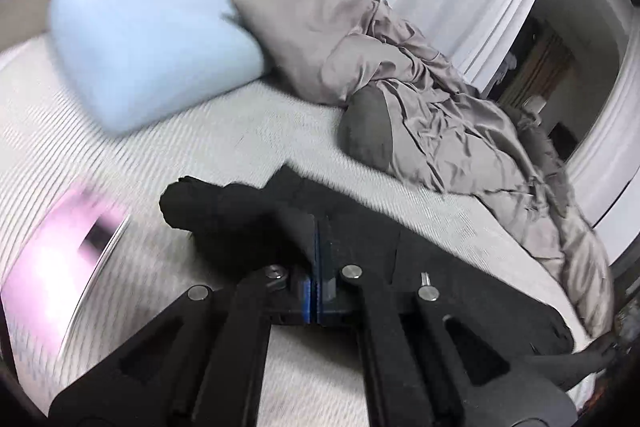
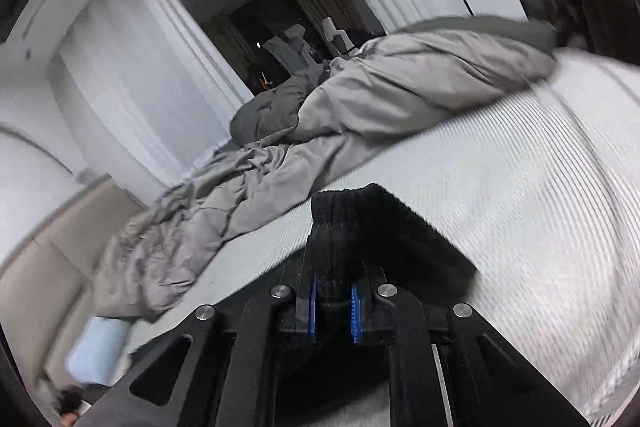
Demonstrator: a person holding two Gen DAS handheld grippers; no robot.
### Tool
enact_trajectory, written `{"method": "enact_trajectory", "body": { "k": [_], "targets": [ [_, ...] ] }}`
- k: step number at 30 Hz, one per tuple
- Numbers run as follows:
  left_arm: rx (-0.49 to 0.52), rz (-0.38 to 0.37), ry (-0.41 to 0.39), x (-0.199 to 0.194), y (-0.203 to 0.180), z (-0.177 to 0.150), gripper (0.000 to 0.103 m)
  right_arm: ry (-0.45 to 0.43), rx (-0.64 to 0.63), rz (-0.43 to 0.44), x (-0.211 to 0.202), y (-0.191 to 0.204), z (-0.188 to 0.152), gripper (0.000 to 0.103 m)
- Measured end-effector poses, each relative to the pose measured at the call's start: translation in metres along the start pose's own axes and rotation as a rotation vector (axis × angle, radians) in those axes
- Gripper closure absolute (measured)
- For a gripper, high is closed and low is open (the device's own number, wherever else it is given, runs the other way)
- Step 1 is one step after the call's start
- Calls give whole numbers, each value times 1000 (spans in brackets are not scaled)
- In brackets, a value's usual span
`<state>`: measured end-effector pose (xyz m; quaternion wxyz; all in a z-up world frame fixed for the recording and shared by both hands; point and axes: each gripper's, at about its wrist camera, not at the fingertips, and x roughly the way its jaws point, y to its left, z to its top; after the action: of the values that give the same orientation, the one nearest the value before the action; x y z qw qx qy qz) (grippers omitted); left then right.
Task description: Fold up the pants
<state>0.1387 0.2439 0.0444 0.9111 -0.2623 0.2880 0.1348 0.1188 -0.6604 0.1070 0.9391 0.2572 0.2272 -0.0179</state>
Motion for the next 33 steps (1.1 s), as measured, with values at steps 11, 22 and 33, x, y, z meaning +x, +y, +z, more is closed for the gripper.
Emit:
{"method": "enact_trajectory", "body": {
  "k": [11, 22, 33],
  "targets": [
    [0, 150, 50, 90, -11, 52, 30, 110, -126, -221, 167, 55, 38, 37],
    [73, 132, 155, 51, -12, -15, 36, 234, -263, -123, 126, 65, -25, 15],
    [233, -106, 114, -4, -131, -100, 1, 485, -738, 122, 176, 208, -81, 15]
  ]
}}
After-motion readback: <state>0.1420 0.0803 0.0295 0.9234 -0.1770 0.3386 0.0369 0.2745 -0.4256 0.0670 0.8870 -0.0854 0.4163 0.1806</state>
